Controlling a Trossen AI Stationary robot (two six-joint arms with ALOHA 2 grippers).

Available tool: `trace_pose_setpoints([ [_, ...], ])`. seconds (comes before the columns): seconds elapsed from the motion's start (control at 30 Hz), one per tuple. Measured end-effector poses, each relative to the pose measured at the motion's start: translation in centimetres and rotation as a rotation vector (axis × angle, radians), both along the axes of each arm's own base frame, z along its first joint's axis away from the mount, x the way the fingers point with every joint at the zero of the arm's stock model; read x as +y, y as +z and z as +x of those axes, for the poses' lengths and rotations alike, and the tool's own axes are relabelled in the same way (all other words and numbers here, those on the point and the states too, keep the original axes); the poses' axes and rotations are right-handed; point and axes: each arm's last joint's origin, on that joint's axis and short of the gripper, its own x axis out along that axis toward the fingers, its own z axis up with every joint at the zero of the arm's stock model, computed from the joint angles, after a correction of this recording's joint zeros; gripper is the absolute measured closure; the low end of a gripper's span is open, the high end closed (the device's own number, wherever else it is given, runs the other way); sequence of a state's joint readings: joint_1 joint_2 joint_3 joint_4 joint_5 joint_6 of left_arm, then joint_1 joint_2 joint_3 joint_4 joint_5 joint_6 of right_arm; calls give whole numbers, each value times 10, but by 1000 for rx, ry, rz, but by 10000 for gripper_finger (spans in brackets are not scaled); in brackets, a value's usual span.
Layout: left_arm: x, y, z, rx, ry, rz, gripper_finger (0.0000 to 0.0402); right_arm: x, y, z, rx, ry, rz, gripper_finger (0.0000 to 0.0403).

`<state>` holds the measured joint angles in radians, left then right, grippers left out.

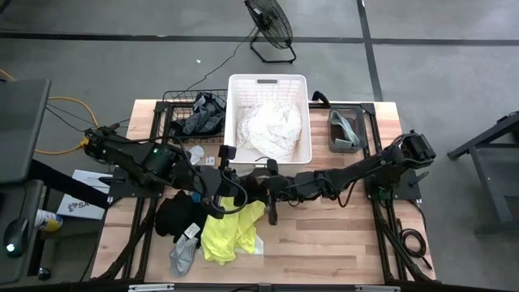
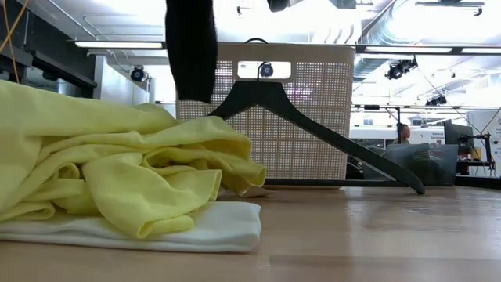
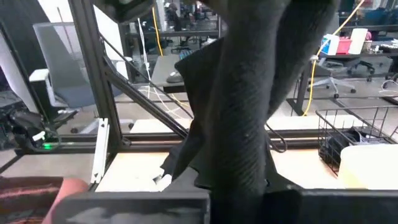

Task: Pick & Place Cloths
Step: Put the black sock into the black bin

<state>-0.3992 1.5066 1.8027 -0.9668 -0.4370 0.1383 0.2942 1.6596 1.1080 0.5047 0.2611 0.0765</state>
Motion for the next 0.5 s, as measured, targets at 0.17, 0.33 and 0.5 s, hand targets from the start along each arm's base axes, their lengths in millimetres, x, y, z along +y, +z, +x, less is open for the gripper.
trace_pose_setpoints([
  [0.17,0,0,0,1,-1,-5,387,0,0,0,0,-1,5,397],
  [0.33,0,0,0,4,-13,10,332,0,0,0,-1,-2,9,398],
  [0.5,1,2,-2,-3,-7,35,248,-1,1,-1,5,-14,27,399],
])
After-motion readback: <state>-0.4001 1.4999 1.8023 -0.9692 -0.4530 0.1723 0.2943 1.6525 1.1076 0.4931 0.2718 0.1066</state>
